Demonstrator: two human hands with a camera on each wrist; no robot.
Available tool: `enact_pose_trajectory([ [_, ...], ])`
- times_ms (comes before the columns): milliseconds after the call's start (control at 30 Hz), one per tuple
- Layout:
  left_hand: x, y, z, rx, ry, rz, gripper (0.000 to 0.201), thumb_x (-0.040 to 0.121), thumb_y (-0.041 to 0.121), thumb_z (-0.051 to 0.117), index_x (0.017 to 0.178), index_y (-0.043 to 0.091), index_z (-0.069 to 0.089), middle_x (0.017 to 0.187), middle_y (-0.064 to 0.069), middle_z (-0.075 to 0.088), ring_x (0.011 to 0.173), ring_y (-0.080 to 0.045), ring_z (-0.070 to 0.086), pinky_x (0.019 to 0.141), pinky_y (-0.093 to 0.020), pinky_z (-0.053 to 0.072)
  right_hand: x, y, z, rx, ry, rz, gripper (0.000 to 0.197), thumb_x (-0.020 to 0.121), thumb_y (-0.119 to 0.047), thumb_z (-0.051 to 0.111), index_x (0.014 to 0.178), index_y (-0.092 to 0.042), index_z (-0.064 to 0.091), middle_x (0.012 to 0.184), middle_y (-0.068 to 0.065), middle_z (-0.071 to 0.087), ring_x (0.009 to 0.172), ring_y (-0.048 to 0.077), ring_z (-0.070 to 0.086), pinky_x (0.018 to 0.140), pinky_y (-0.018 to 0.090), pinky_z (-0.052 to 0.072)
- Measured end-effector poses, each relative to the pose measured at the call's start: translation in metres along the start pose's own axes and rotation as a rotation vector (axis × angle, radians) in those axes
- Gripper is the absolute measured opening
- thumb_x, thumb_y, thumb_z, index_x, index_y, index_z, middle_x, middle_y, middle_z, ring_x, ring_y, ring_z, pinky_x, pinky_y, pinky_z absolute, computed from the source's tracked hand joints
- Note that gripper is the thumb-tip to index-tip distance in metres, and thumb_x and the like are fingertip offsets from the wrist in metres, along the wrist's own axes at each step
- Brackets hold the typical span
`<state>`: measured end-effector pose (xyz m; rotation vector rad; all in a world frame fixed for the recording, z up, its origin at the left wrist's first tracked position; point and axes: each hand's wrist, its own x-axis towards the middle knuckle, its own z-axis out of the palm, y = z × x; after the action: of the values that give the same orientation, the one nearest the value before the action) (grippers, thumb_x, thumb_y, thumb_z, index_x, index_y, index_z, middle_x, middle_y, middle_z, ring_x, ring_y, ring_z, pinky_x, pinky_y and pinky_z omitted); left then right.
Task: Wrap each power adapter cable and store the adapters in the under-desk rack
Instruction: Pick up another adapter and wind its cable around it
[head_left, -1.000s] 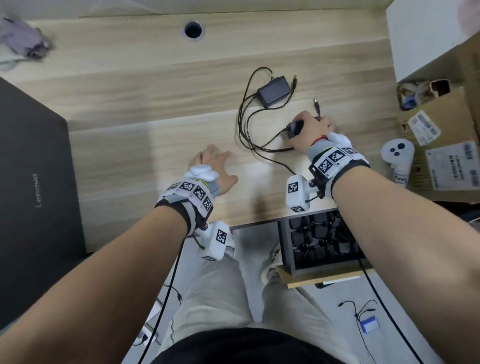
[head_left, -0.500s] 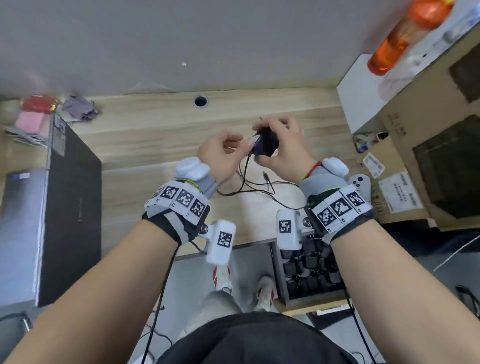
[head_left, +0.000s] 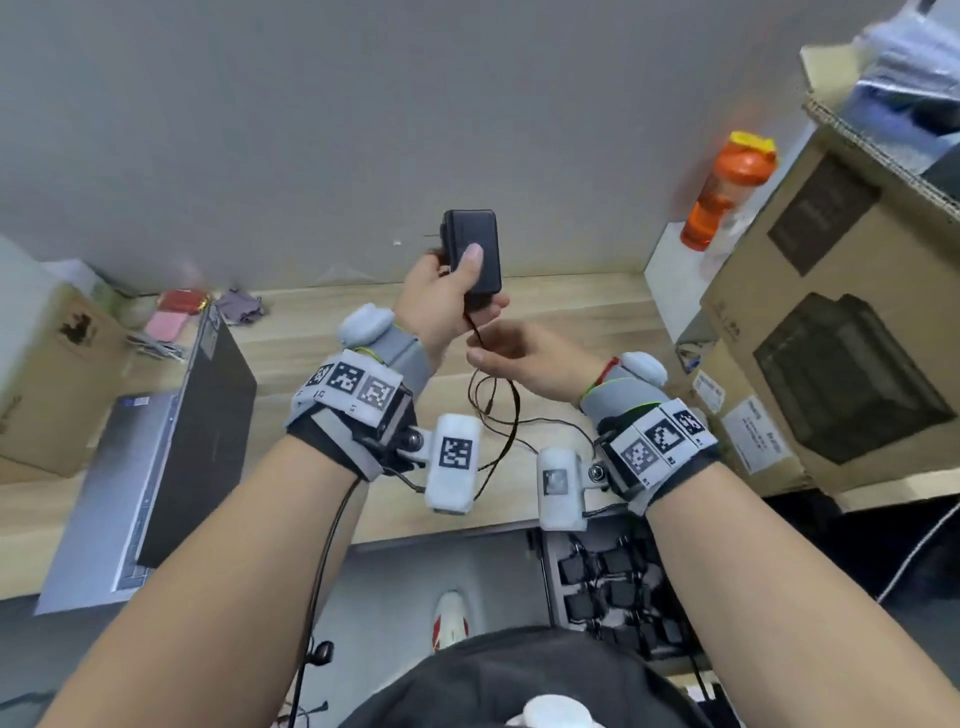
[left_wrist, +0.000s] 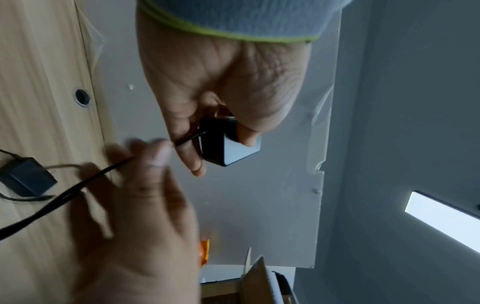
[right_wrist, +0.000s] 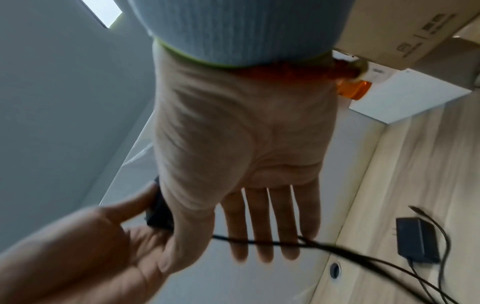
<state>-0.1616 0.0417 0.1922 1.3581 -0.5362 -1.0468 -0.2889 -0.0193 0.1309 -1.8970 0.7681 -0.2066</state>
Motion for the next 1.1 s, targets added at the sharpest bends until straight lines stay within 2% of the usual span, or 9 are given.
enact_pose_trajectory([
  [67, -0.009, 0.009, 0.005, -0.008, -0.022, -0.012, 0.031, 0.102, 0.034, 0.047, 0.116, 0.007, 0.048, 0.097, -0.011, 0.062, 0.073, -0.025, 0.069, 0.067, -0.033, 0.059, -0.005, 0.001, 0.009, -0.091, -0.058, -0.001, 0.023, 0.094, -0.046, 0.057, 0.095, -0.027, 0.07, 0.099, 0.007, 0.071, 0.097, 0.022, 0.065, 0.095, 0.043, 0.05],
  [133, -0.021, 0.017, 0.008, 0.006, -0.019, 0.001, 0.036, 0.102, 0.04, 0.044, 0.118, 0.008, 0.05, 0.098, -0.011, 0.062, 0.062, -0.019, 0.067, 0.056, -0.027, 0.052, -0.009, 0.007, 0.011, -0.153, -0.022, -0.002, 0.03, 0.094, -0.048, 0.053, 0.077, -0.032, 0.071, 0.089, 0.014, 0.07, 0.088, 0.029, 0.063, 0.088, 0.042, 0.05],
  [300, -0.027, 0.038, -0.003, 0.007, 0.096, 0.03, 0.033, 0.102, 0.044, 0.043, 0.11, 0.013, 0.052, 0.092, -0.011, 0.062, 0.04, -0.011, 0.039, 0.047, -0.024, 0.037, -0.022, 0.041, -0.009, -0.183, 0.101, 0.139, 0.043, 0.095, -0.049, 0.054, 0.063, -0.022, 0.064, 0.068, 0.001, 0.066, 0.063, 0.015, 0.053, 0.072, 0.035, 0.044],
  [633, -0.022, 0.042, -0.03, 0.048, 0.246, 0.049, 0.041, 0.1, 0.048, 0.044, 0.12, 0.012, 0.051, 0.102, -0.013, 0.053, 0.04, -0.01, 0.033, 0.042, -0.023, 0.037, -0.049, 0.082, -0.044, -0.439, 0.346, 0.497, 0.016, 0.09, -0.025, 0.067, 0.104, -0.021, 0.074, 0.101, 0.004, 0.068, 0.099, 0.023, 0.061, 0.079, 0.024, 0.042],
  [700, -0.024, 0.04, -0.022, 0.068, 0.216, 0.052, 0.039, 0.101, 0.046, 0.043, 0.118, 0.012, 0.05, 0.102, -0.013, 0.054, 0.043, -0.011, 0.034, 0.044, -0.024, 0.039, -0.045, 0.071, -0.04, -0.446, 0.341, 0.379, 0.027, 0.086, -0.032, 0.071, 0.112, -0.025, 0.071, 0.115, 0.005, 0.067, 0.111, 0.024, 0.059, 0.09, 0.027, 0.044],
  [800, -0.028, 0.034, 0.001, 0.064, 0.148, 0.049, 0.033, 0.102, 0.043, 0.042, 0.115, 0.013, 0.049, 0.1, -0.012, 0.054, 0.048, -0.013, 0.039, 0.049, -0.027, 0.043, -0.035, 0.031, -0.02, -0.145, 0.136, 0.044, 0.04, 0.085, -0.037, 0.073, 0.123, -0.029, 0.064, 0.119, -0.002, 0.064, 0.102, 0.008, 0.061, 0.087, 0.018, 0.045],
  [933, -0.028, 0.034, 0.018, 0.059, 0.086, 0.053, 0.03, 0.103, 0.042, 0.041, 0.112, 0.014, 0.048, 0.099, -0.013, 0.054, 0.049, -0.013, 0.04, 0.049, -0.027, 0.042, -0.027, -0.01, 0.013, -0.054, -0.16, -0.099, 0.011, 0.094, -0.038, 0.062, 0.094, -0.031, 0.071, 0.09, -0.015, 0.07, 0.084, 0.0, 0.061, 0.085, 0.021, 0.048],
  [1000, -0.026, 0.036, 0.017, 0.087, 0.081, 0.059, 0.031, 0.102, 0.044, 0.041, 0.11, 0.015, 0.048, 0.1, -0.013, 0.055, 0.047, -0.012, 0.038, 0.051, -0.028, 0.042, -0.022, -0.01, 0.02, -0.018, -0.138, -0.084, 0.029, 0.099, -0.03, 0.056, 0.073, -0.021, 0.066, 0.065, -0.014, 0.065, 0.061, -0.004, 0.057, 0.07, 0.015, 0.047],
  [1100, -0.021, 0.04, 0.005, 0.163, 0.132, 0.077, 0.031, 0.1, 0.047, 0.042, 0.102, 0.017, 0.047, 0.097, -0.015, 0.055, 0.04, -0.011, 0.036, 0.051, -0.027, 0.038, -0.01, 0.017, 0.02, 0.053, 0.032, -0.03, 0.04, 0.093, -0.049, 0.049, 0.067, -0.023, 0.067, 0.058, -0.001, 0.063, 0.056, 0.013, 0.061, 0.078, 0.042, 0.054],
])
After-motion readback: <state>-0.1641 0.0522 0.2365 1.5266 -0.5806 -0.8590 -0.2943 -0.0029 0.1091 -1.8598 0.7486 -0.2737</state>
